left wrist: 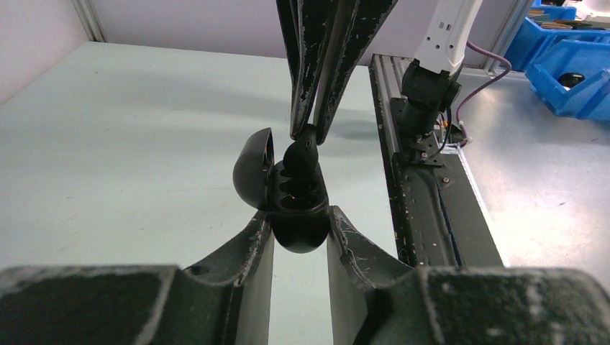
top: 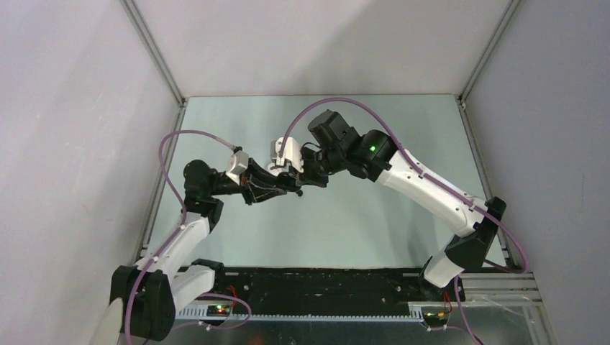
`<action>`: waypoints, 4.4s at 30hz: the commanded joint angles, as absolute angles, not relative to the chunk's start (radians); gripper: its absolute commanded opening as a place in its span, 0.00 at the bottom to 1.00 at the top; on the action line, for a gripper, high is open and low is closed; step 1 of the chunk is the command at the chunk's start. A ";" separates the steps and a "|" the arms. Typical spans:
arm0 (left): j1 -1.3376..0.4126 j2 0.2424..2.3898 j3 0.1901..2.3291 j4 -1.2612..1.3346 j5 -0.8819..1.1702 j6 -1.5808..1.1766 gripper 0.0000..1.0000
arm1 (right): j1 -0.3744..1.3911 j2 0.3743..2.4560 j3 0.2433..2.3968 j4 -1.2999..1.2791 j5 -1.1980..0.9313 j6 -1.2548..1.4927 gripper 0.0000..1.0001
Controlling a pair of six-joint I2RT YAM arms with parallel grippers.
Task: Insert the wireless bluetooth earbuds into the charging case
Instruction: Insert the right earbud into the right side groove of the charging case, then pick up the left earbud from the center of the board.
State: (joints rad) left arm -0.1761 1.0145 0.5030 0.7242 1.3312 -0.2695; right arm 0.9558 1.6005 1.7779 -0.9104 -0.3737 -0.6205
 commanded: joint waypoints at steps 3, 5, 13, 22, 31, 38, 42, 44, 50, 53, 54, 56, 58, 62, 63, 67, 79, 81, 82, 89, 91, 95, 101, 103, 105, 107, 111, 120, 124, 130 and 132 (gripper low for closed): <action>-0.169 0.997 0.494 0.758 1.308 -0.285 0.00 | 0.964 1.572 1.771 -0.909 -0.414 -0.615 0.00; -0.168 0.995 0.494 0.758 1.308 -0.286 0.00 | 0.964 1.571 1.769 -0.914 -0.411 -0.621 0.00; -0.167 0.999 0.496 0.759 1.319 -0.282 0.00 | 0.964 1.572 1.767 -0.933 -0.390 -0.638 0.00; -0.166 1.003 0.495 0.759 1.318 -0.281 0.00 | 0.961 1.563 1.767 -0.931 -0.408 -0.636 0.00; -0.166 1.018 0.503 0.759 1.316 -0.302 0.00 | 0.962 1.567 1.769 -0.937 -0.446 -0.656 0.00; -0.166 1.005 0.496 0.759 1.313 -0.287 0.00 | 0.940 1.562 1.761 -0.938 -0.427 -0.615 0.00; -0.166 0.986 0.491 0.759 1.317 -0.237 0.00 | 0.924 1.557 1.763 -0.954 -0.499 -0.617 0.00; -0.166 0.986 0.493 0.759 1.321 -0.225 0.00 | 0.928 1.563 1.761 -0.962 -0.499 -0.633 0.00; -0.164 0.970 0.483 0.759 1.323 -0.212 0.00 | 0.932 1.573 1.755 -0.950 -0.495 -0.646 0.00; -0.163 0.963 0.480 0.759 1.320 -0.209 0.00 | 0.933 1.575 1.754 -0.938 -0.485 -0.629 0.00; -0.163 0.963 0.480 0.759 1.320 -0.208 0.00 | 0.934 1.576 1.755 -0.926 -0.482 -0.624 0.00; -0.163 0.965 0.481 0.759 1.320 -0.204 0.00 | 0.939 1.586 1.759 -0.906 -0.467 -0.609 0.00; -0.163 0.967 0.484 0.759 1.323 -0.202 0.00 | 0.946 1.596 1.766 -0.890 -0.458 -0.600 0.00; -0.163 0.969 0.486 0.760 1.331 -0.197 0.00 | 0.955 1.617 1.786 -0.874 -0.434 -0.586 0.00; -0.163 0.969 0.486 0.760 1.332 -0.196 0.00 | 0.955 1.618 1.790 -0.875 -0.432 -0.588 0.00; -0.162 0.968 0.486 0.759 1.333 -0.194 0.00 | 0.956 1.616 1.782 -0.887 -0.409 -0.592 0.00; -0.155 0.942 0.482 0.759 1.350 -0.117 0.00 | 0.946 1.595 1.745 -0.913 -0.391 -0.630 0.00; -0.156 0.944 0.484 0.759 1.349 -0.114 0.00 | 0.951 1.591 1.738 -0.909 -0.390 -0.638 0.00; -0.155 0.944 0.484 0.759 1.349 -0.115 0.00 | 0.953 1.592 1.736 -0.908 -0.391 -0.638 0.00; -0.156 0.954 0.488 0.759 1.348 -0.127 0.00 | 0.960 1.600 1.742 -0.887 -0.371 -0.612 0.02; -0.157 0.959 0.489 0.759 1.345 -0.135 0.00 | 0.963 1.599 1.744 -0.872 -0.358 -0.603 0.01; -0.156 0.961 0.487 0.758 1.334 -0.149 0.00 | 0.961 1.581 1.726 -0.840 -0.348 -0.592 0.00; -0.154 0.954 0.479 0.758 1.327 -0.150 0.00 | 0.954 1.532 1.662 -0.796 -0.370 -0.593 0.06; -0.154 0.956 0.480 0.758 1.327 -0.148 0.00 | 0.953 1.528 1.661 -0.800 -0.357 -0.588 0.14; -0.154 0.963 0.481 0.759 1.329 -0.148 0.00 | 0.954 1.519 1.668 -0.805 -0.350 -0.589 0.20; -0.154 0.966 0.481 0.758 1.332 -0.151 0.00 | 0.952 1.504 1.675 -0.808 -0.353 -0.596 0.24; -0.150 0.972 0.483 0.759 1.330 -0.155 0.00 | 0.951 1.468 1.696 -0.838 -0.408 -0.619 0.27; -0.144 0.979 0.483 0.759 1.318 -0.178 0.00 | 0.944 1.417 1.719 -0.840 -0.434 -0.618 0.28; -0.131 0.978 0.499 0.759 1.287 -0.243 0.00 | 0.879 1.359 1.684 -0.749 -0.422 -0.541 0.30; -0.077 0.957 0.497 0.761 1.084 -0.342 0.00 | 0.727 1.352 1.508 -0.603 -0.398 -0.365 0.32; -0.059 0.945 0.489 0.761 1.024 -0.374 0.00 | 0.696 1.400 1.466 -0.585 -0.383 -0.301 0.29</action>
